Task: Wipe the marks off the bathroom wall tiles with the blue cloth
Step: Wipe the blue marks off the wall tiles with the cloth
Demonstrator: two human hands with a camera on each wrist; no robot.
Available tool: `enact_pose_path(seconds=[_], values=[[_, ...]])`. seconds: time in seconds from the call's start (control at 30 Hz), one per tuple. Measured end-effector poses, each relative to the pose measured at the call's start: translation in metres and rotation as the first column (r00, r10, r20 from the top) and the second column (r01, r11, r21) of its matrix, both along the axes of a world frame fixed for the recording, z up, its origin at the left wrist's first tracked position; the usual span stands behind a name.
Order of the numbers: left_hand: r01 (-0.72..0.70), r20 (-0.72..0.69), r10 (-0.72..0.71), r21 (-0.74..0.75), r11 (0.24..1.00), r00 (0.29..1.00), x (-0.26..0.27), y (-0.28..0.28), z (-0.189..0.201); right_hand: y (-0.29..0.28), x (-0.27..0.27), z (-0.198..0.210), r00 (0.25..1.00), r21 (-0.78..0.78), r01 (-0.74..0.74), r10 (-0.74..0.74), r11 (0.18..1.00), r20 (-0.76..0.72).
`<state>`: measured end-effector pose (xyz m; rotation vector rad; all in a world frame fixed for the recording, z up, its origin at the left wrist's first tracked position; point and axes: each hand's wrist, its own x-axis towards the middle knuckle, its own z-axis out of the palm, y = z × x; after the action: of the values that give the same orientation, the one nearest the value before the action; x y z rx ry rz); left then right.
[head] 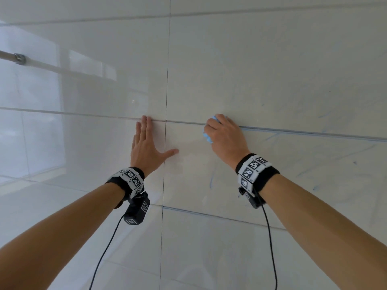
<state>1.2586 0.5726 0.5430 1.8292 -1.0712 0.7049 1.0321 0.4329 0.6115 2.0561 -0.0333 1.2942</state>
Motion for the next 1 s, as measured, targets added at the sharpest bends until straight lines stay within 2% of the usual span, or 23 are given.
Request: enact_pose_path(seconds=[0.2,0.53,0.6,0.7,0.8,1.0], values=[[0.024,-0.236,-0.018,0.022,0.999,0.971,-0.014,0.002,0.000,-0.020,-0.042,-0.002,0.996,0.059,0.079,-0.081,0.995,0.031],[0.049,-0.284,-0.031,0.056,0.997,0.958,-0.040,-0.010,-0.008,-0.026,-0.083,-0.009,0.979,0.196,0.167,-0.186,0.966,0.084],[0.047,-0.274,-0.028,0.063,0.997,0.961,-0.039,-0.011,-0.010,-0.017,-0.079,-0.006,0.977,0.247,0.155,-0.185,0.957,0.103],[0.046,-0.266,-0.027,0.065,0.997,0.964,-0.038,-0.011,-0.010,0.008,-0.060,-0.004,0.986,0.241,0.033,-0.071,0.970,0.148],[0.037,-0.260,-0.021,0.055,0.998,0.965,-0.037,-0.011,-0.011,0.041,-0.024,0.001,0.995,0.198,-0.058,0.041,0.978,0.087],[0.027,-0.276,-0.008,0.066,0.997,0.961,-0.036,-0.006,-0.013,0.081,0.054,0.029,0.993,0.156,0.030,-0.011,0.987,-0.121]])
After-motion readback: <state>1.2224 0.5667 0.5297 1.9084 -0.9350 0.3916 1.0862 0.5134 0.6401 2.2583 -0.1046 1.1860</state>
